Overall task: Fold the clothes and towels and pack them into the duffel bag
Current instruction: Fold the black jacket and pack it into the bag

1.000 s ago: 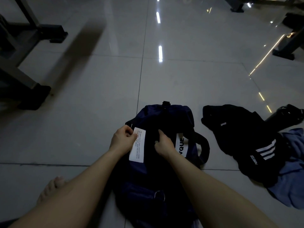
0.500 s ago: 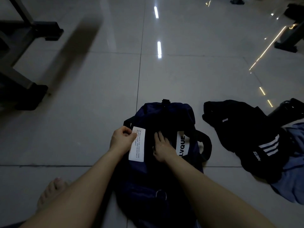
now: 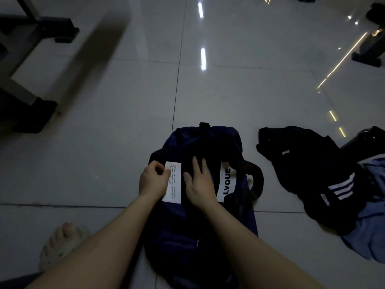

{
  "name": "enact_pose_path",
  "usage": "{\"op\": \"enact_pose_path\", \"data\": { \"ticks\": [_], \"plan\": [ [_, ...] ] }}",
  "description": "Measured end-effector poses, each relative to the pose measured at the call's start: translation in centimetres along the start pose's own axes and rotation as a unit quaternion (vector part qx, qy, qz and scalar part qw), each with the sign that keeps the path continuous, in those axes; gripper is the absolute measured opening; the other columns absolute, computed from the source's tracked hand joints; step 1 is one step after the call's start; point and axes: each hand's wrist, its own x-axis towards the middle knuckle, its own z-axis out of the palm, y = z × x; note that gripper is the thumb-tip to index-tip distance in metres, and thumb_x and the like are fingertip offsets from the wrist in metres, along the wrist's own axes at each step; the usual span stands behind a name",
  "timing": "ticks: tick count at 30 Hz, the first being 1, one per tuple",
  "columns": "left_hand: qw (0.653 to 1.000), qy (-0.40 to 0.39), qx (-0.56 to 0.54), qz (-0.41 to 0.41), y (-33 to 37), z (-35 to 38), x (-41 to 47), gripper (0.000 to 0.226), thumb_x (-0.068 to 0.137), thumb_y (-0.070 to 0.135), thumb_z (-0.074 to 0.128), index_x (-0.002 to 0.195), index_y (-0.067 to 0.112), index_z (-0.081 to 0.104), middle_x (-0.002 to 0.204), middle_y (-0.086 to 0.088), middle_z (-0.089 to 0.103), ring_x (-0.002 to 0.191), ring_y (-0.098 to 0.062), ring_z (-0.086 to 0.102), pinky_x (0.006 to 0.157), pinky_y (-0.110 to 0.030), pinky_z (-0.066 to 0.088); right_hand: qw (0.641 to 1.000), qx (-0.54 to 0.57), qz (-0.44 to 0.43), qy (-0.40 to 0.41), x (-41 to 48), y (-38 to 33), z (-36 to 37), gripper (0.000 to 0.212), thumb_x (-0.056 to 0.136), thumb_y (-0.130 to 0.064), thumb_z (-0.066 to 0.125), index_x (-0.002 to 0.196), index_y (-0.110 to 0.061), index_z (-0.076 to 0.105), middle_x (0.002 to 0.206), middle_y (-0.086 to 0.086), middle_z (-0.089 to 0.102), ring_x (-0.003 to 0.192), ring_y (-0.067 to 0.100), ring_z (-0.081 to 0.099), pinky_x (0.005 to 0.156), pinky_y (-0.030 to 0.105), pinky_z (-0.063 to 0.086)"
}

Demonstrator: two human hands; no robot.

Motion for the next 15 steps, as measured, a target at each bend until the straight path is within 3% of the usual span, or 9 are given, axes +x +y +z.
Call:
{"op": "enact_pose_path", "data": {
  "ticks": [2, 6, 10, 15],
  "plan": [
    [0.999, 0.008, 0.036, 0.004, 0.1, 0.4, 0.1, 0.015, 0.092, 0.032, 0.067, 0.085, 0.022, 0.057, 0.087, 0.004, 0.065, 0.077, -0.014, 0.064, 0.06, -0.029, 0.045, 0.999, 0.053, 0.01, -0.007, -0.2, -0.7, -0.3, 0.061, 0.106, -0.048, 0.033, 0.161, -0.032, 0.011, 0.169, 0.004, -0.004, 0.155, 0.025, 0.004, 0.123, 0.044, 0.015],
    [0.994, 0.032, 0.105, 0.002, -0.3, 0.7, 0.9, 0.019, 0.088, 0.037, 0.068, 0.078, 0.028, 0.055, 0.108, 0.005, 0.047, 0.099, -0.018, 0.051, 0.087, -0.04, 0.05, 0.993, 0.096, 0.049, -0.047, 1.1, -1.5, -0.9, 0.063, 0.104, -0.06, 0.025, 0.16, -0.034, 0.014, 0.17, -0.003, -0.003, 0.155, 0.02, -0.001, 0.123, 0.047, 0.008],
    [0.997, -0.027, 0.009, -0.07, -0.2, 0.9, 1.7, 0.02, 0.089, 0.03, 0.07, 0.096, 0.018, 0.055, 0.104, -0.002, 0.061, 0.087, -0.02, 0.063, 0.071, -0.034, 0.05, 0.976, 0.162, 0.117, -0.086, 3.2, -1.6, -0.3, 0.073, 0.1, -0.069, 0.018, 0.161, -0.028, 0.015, 0.17, 0.0, -0.002, 0.156, 0.02, -0.004, 0.124, 0.048, 0.001],
    [0.994, -0.054, -0.033, -0.089, -0.5, 0.8, 2.1, 0.043, 0.086, 0.036, 0.076, 0.114, 0.02, 0.047, 0.104, 0.002, 0.058, 0.095, -0.019, 0.061, 0.083, -0.036, 0.051, 0.979, 0.14, 0.102, -0.111, 4.2, -2.2, 0.9, 0.082, 0.095, -0.076, 0.014, 0.161, -0.028, 0.015, 0.169, 0.001, -0.004, 0.155, 0.022, -0.008, 0.124, 0.053, 0.001]
  ]
}}
